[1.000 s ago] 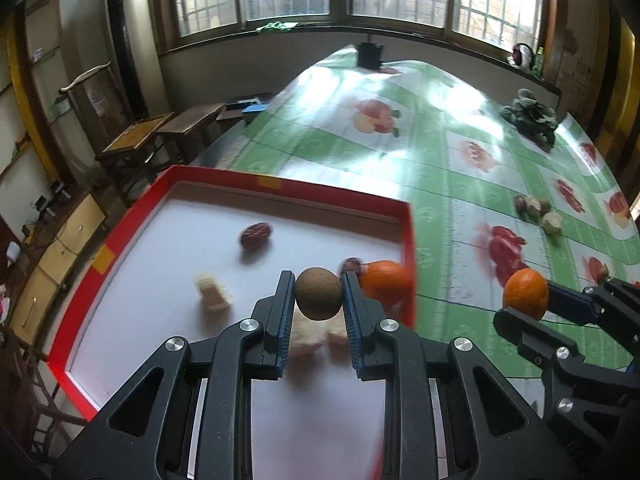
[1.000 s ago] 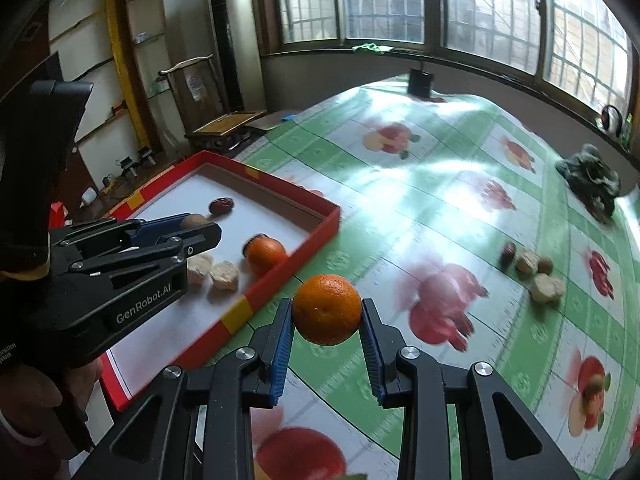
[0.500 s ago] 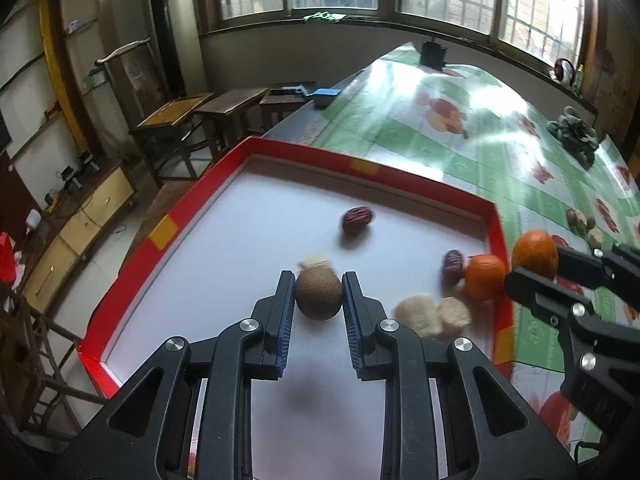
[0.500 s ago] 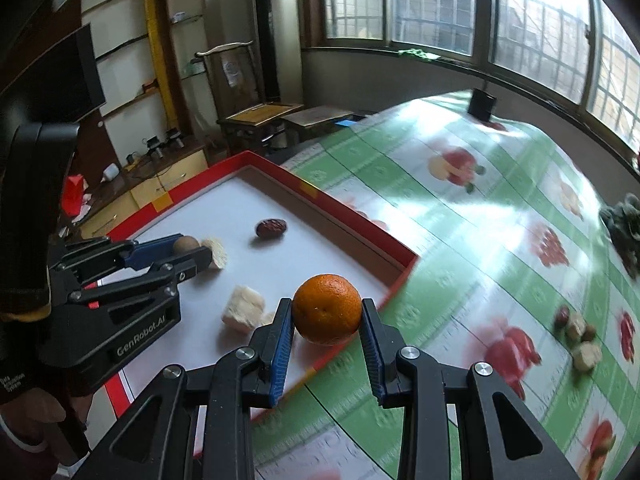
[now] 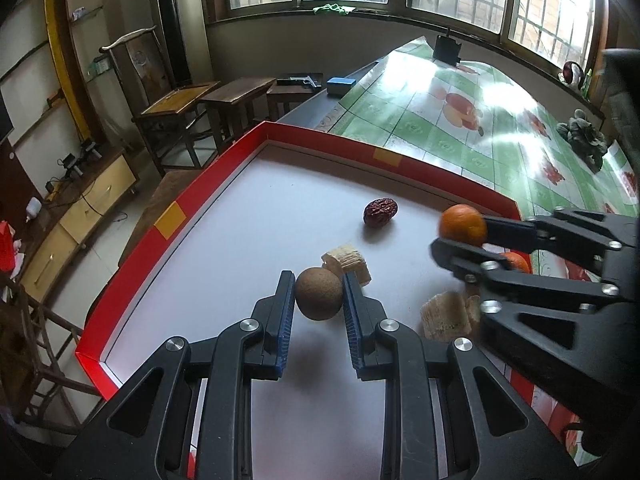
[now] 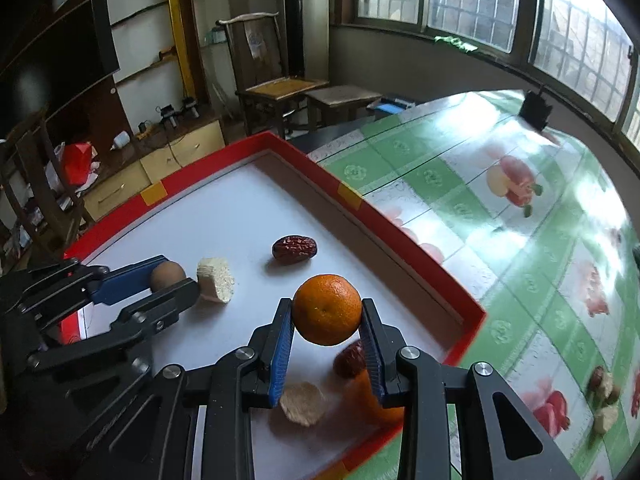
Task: Organize fruits
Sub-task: 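Carry the brown fruit and orange into the tray and open both tools, then grasp a small brown ball with the right tool while the left tool grasps a hexagonal chunk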
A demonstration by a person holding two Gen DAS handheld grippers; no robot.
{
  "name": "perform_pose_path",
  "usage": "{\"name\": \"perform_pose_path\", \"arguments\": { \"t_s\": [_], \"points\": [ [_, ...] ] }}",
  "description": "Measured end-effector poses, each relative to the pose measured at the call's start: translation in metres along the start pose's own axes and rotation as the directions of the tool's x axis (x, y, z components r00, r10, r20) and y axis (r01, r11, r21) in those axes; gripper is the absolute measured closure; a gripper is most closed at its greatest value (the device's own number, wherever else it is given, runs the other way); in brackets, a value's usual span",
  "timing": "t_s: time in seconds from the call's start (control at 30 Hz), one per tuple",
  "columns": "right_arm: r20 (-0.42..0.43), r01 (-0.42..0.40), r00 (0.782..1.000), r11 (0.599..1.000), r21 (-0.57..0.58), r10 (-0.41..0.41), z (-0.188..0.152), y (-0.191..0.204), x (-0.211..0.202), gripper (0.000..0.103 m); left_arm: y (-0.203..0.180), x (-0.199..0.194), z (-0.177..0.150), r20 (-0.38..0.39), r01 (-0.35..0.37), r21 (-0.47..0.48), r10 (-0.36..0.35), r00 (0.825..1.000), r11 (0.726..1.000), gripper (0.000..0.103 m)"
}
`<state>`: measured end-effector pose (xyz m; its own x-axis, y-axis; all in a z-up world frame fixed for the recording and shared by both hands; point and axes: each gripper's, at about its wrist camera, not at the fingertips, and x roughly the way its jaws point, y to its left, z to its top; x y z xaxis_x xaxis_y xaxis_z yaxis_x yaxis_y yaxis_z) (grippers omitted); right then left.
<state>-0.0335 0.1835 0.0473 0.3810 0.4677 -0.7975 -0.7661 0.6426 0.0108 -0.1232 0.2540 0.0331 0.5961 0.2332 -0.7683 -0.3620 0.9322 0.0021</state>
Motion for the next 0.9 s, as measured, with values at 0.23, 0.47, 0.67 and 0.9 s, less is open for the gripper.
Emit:
{"name": "perform_pose_path", "arguments": {
  "t_s": [0.23, 0.47, 0.67, 0.9],
  "points": [
    [-0.023, -0.032, 0.999, 0.999, -0.007, 0.031, -0.001, 0.0, 0.018, 0.068, 0.005, 0.001, 0.003, -0.012, 0.011, -0.03, -0.011, 1.0, 0.999, 0.08],
    [0.024, -0.05, 0.998, 0.998, 0.045, 0.049, -0.008, -0.007, -0.004, 0.059, 0.002, -0.002, 0.005, -0.016, -0.013, -0.027, 0.013, 1.0, 1.0, 0.079],
    [0.078, -0.042, 0.996, 0.996, 0.08, 0.036, -0.026, -0.013, -0.036, 0.058, -0.008, -0.015, 0.005, 0.026, 0.003, -0.029, -0.002, 1.0, 1.0, 0.045],
    [0.129, -0.015, 0.992, 0.986, 0.163, -0.006, -0.055, -0.035, -0.076, 0.058, -0.037, -0.028, 0.007, 0.041, 0.042, 0.016, -0.043, 0.998, 0.999, 0.045]
  ]
}}
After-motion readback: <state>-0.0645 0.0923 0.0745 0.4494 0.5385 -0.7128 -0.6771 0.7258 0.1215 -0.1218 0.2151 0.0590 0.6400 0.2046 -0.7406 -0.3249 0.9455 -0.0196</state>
